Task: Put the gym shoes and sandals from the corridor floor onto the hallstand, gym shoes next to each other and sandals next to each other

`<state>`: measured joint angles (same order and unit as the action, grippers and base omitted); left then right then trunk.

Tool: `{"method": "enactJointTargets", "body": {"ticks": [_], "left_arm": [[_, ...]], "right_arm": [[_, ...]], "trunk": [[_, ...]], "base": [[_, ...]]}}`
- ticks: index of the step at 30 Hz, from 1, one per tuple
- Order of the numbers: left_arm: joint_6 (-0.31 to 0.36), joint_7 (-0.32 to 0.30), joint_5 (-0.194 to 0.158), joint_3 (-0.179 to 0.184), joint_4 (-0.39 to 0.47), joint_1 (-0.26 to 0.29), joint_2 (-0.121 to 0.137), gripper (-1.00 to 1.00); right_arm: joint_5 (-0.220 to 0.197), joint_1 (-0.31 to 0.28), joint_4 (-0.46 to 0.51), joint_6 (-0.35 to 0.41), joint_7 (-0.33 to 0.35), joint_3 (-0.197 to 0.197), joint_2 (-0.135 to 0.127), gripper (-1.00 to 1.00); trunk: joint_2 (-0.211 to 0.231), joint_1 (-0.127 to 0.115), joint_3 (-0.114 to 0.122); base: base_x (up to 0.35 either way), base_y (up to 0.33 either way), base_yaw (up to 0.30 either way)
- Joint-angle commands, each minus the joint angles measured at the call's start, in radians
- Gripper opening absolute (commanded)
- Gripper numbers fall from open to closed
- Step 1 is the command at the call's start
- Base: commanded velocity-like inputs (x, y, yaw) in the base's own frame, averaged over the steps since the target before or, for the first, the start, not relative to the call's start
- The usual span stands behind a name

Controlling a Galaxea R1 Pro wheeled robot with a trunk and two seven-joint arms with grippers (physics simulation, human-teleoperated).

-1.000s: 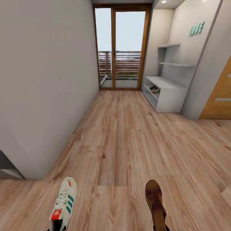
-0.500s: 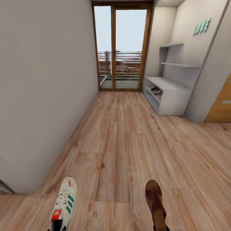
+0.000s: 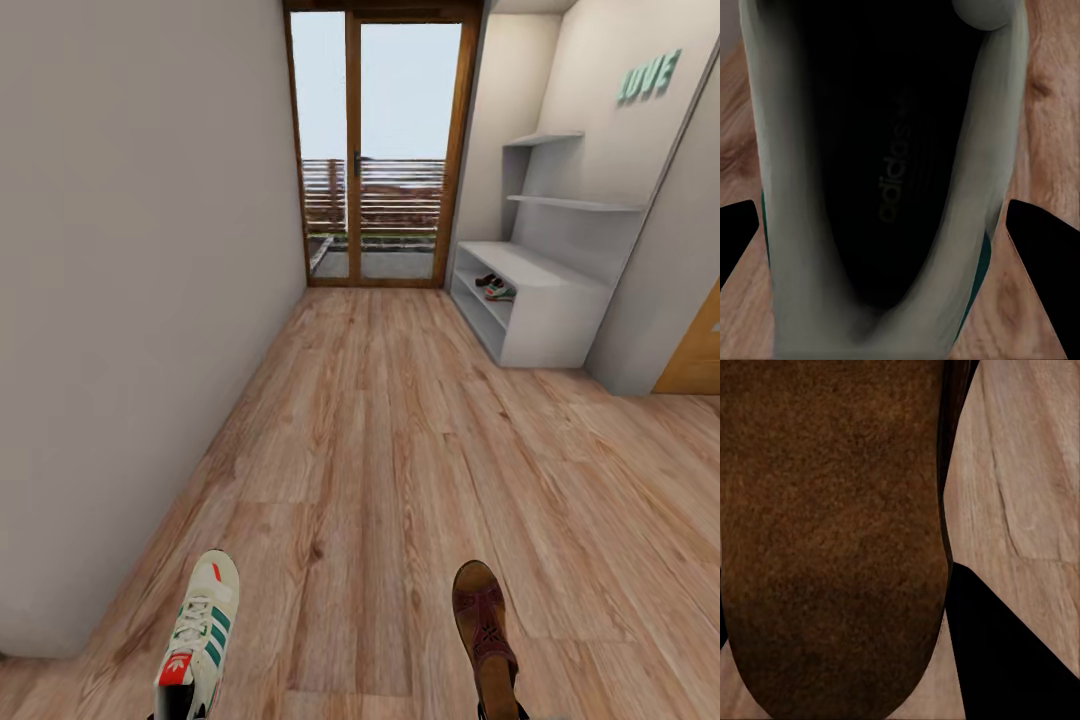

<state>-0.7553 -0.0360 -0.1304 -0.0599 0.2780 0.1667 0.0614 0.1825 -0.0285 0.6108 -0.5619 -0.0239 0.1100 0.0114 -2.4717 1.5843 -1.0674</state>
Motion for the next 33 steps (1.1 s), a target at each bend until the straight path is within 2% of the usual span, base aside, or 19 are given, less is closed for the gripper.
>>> {"method": "enactJointTargets", "body": {"ticks": [1, 33], "left_arm": [[-0.002, -0.004, -0.005, -0.001, 0.0, 0.001, 0.0, -1.0], [-0.002, -0.005, -0.005, -0.001, 0.003, 0.0, 0.001, -1.0]], "right_arm": [[0.008, -0.001, 0.0, -0.003, -0.001, 0.005, 0.001, -1.0], [0.008, -0.001, 0.001, -0.004, 0.0, 0.005, 0.002, -1.0]], "trunk": [[0.0, 0.0, -0.001], [0.0, 0.0, -0.001]], "base": [[0.339, 0.0, 0.0], [0.338, 0.0, 0.0]]}}
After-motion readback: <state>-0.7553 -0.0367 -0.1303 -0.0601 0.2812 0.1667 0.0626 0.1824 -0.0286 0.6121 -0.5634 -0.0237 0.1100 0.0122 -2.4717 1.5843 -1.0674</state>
